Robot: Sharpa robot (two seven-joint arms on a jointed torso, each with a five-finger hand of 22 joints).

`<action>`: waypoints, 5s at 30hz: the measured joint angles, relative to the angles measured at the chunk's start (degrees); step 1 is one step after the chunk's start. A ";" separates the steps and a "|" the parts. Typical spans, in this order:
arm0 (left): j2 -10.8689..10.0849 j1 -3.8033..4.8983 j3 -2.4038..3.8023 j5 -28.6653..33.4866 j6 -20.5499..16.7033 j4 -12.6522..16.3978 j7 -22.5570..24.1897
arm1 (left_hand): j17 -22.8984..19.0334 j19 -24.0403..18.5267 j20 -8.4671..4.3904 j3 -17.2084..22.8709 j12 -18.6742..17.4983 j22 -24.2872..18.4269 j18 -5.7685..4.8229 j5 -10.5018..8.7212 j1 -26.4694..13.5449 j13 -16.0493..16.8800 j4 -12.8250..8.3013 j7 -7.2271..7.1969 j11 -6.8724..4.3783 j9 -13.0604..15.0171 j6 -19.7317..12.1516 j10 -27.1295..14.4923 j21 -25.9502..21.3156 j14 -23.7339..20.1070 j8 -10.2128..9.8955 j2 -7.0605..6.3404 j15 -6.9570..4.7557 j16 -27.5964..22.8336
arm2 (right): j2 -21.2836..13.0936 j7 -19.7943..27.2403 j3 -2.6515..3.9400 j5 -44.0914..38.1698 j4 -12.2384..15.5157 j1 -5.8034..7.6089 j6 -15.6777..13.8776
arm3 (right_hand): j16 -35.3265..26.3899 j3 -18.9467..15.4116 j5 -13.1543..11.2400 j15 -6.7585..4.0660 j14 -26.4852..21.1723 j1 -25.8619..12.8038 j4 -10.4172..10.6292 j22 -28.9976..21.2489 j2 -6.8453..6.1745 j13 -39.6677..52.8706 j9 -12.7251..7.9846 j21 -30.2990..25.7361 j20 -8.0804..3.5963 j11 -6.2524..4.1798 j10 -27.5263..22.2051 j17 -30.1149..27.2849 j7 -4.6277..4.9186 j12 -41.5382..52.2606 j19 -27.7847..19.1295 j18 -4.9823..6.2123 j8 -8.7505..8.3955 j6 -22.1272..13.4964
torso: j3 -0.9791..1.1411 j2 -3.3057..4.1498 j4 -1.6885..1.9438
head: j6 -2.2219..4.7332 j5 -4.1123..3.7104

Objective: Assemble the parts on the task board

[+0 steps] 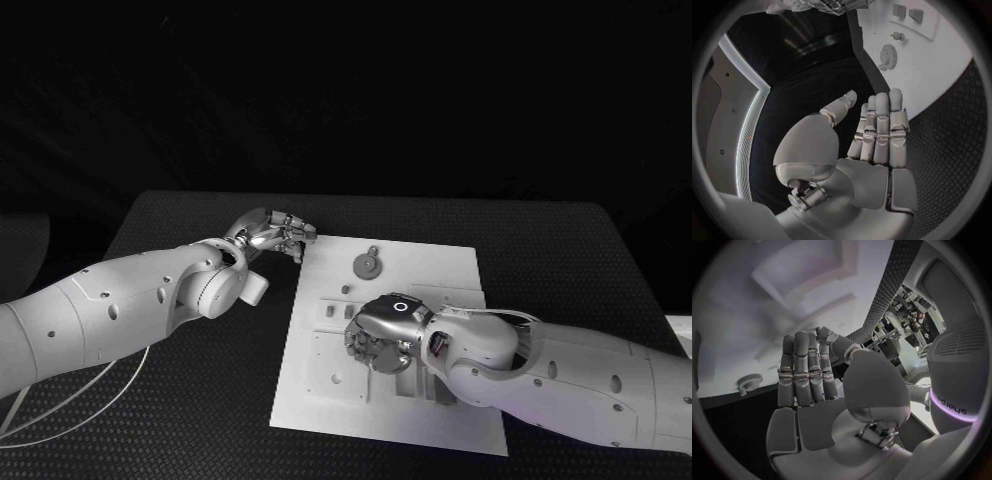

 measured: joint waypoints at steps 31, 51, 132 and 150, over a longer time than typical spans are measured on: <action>-0.20 0.00 0.00 0.00 0.01 0.36 -0.03 | 0.04 -0.10 0.10 -0.16 0.00 0.04 0.00 0.00 0.00 0.01 -0.16 0.00 -0.01 0.00 0.00 0.01 -0.21 0.00 0.00 0.00 0.00 0.00 | 0.68 0.59 -0.70 0.43 -0.86 0.06 0.46 | -0.45 -1.08 0.00 1.63 -1.47 -3.26 0.36 0.61 -2.55 0.03 -1.13 -0.83 0.81 0.18 -3.36 0.03 2.95 -2.94 -0.47 0.01 -3.26 -6.44 | -0.01 -0.02 -0.04 | -0.08 0.03; -0.52 0.01 -0.01 0.00 0.04 0.17 -0.06 | 0.08 -0.10 0.11 -0.16 0.00 0.08 0.00 0.00 0.00 -0.10 -0.16 0.15 0.22 -0.05 -0.27 -0.22 -0.21 -0.01 0.00 0.00 0.00 0.00 | -4.59 1.19 -0.93 2.19 1.67 1.50 -4.44 | -0.05 -0.85 0.00 2.60 -2.83 -7.26 1.84 0.62 -7.43 -1.37 -2.54 -0.77 1.24 2.75 -8.50 0.23 2.46 -2.37 -1.26 -0.07 -5.02 -10.64 | 0.06 -0.02 -0.05 | 0.20 -0.17; -0.20 0.02 -0.01 0.00 0.04 -0.32 0.17 | 0.19 0.29 0.11 -0.16 0.00 0.19 0.00 0.00 0.00 -0.13 -0.16 0.13 0.08 -0.04 -0.29 -0.08 -0.45 0.00 0.00 0.00 0.00 0.00 | -13.80 -1.48 0.10 1.39 1.87 4.57 0.18 | 12.31 6.46 -0.11 -1.52 2.47 -4.06 1.83 0.63 0.55 6.09 -1.24 9.53 -3.02 -0.66 -0.39 1.44 1.22 2.52 4.67 -0.26 0.96 -2.40 | 0.11 0.02 -0.03 | 1.41 -2.63; -0.26 0.00 -0.01 0.01 0.03 -0.35 0.19 | 0.23 0.20 0.20 -0.16 0.00 0.24 0.00 0.00 0.00 -0.12 -0.16 0.12 0.22 -0.04 -0.30 -0.22 -0.45 0.00 0.00 0.00 0.00 0.00 | -14.85 -2.00 1.73 -0.08 4.52 4.47 -1.63 | 13.19 7.78 0.01 -1.78 3.02 -4.96 1.11 0.59 0.30 6.09 -0.32 10.20 -3.40 -1.21 0.18 1.57 0.87 3.40 5.68 -0.21 1.39 -1.89 | 0.04 -0.01 0.00 | 1.38 -2.40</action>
